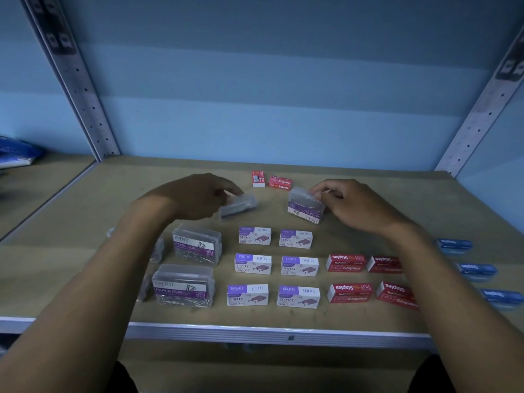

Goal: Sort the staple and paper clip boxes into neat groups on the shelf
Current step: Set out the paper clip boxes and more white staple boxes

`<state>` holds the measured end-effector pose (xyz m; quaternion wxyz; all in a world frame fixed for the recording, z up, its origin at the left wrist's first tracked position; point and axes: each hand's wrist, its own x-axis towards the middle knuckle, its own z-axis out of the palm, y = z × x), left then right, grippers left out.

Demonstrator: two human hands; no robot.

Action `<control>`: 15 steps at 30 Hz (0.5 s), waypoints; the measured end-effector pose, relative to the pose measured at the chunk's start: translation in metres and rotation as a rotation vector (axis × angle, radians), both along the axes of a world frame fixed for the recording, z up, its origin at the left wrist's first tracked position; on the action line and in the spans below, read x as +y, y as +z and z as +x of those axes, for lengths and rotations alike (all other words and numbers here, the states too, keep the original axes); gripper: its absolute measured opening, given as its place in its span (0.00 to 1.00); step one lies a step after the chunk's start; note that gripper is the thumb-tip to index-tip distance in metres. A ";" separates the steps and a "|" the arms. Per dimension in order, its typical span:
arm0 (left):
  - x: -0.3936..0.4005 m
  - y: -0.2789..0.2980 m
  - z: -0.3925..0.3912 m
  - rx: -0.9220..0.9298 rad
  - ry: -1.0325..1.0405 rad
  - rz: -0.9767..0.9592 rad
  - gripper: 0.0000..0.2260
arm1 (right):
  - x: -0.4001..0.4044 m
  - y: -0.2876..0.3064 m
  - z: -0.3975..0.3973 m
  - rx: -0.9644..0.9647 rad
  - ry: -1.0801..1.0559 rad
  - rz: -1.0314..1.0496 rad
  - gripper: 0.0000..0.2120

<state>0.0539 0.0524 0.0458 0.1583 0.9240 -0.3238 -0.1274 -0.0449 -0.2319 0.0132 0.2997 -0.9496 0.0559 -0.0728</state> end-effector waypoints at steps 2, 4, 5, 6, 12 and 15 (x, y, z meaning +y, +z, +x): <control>-0.001 -0.002 0.001 -0.029 0.023 0.026 0.17 | 0.000 0.000 0.000 -0.008 -0.003 -0.016 0.13; -0.001 -0.007 0.004 -0.064 0.048 0.012 0.18 | 0.001 0.000 0.001 -0.009 -0.006 -0.025 0.13; -0.001 -0.009 0.006 -0.069 0.066 -0.001 0.18 | 0.002 0.000 0.000 -0.006 -0.009 -0.021 0.13; 0.000 -0.010 0.008 -0.072 0.083 -0.010 0.18 | 0.002 0.000 -0.001 -0.002 -0.012 -0.009 0.13; -0.001 -0.013 0.011 -0.053 0.136 -0.010 0.22 | 0.004 0.000 -0.004 0.064 -0.012 -0.033 0.18; -0.003 -0.016 0.012 -0.093 0.120 -0.026 0.19 | 0.006 0.000 -0.002 0.014 -0.028 0.020 0.19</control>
